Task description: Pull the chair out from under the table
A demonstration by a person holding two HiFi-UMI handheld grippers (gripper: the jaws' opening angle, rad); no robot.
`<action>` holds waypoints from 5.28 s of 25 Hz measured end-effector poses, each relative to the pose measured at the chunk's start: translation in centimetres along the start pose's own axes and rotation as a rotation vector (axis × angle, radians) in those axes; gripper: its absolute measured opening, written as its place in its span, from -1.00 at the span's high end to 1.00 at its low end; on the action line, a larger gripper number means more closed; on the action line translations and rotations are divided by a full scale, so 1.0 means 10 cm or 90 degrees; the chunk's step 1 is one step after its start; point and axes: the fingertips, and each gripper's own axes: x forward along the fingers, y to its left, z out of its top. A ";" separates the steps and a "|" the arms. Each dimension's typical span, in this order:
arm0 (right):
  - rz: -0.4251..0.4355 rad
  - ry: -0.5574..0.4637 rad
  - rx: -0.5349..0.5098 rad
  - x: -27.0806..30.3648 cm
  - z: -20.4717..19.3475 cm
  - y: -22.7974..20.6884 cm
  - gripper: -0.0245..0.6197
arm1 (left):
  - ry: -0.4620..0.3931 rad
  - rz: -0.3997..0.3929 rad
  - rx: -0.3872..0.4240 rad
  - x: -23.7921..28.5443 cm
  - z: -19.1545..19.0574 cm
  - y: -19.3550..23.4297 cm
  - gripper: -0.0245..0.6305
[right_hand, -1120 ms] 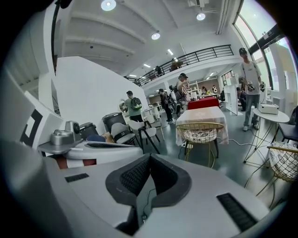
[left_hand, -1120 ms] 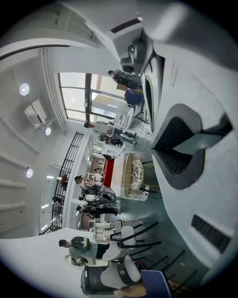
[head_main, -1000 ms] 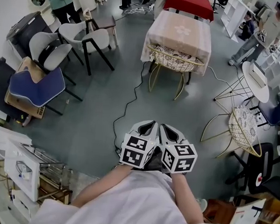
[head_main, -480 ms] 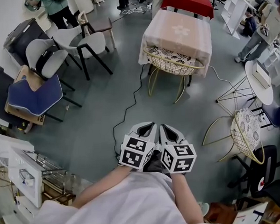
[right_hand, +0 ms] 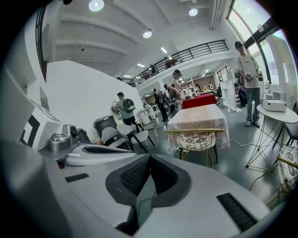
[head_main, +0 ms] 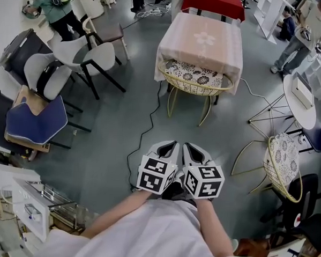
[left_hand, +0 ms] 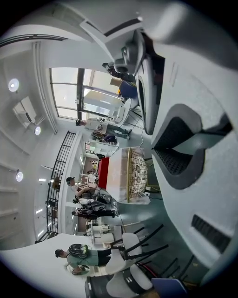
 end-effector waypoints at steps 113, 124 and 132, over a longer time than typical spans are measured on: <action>0.098 0.450 -0.792 3.03 0.42 -2.46 0.61 | 0.309 -0.260 0.763 3.44 0.55 1.99 0.52; 0.100 0.458 -0.813 3.12 0.37 -2.49 0.83 | 0.335 -0.238 0.842 3.54 0.51 2.00 0.73; 0.087 0.467 -0.808 3.10 0.35 -2.47 0.83 | 0.344 -0.244 0.824 3.50 0.47 1.99 0.73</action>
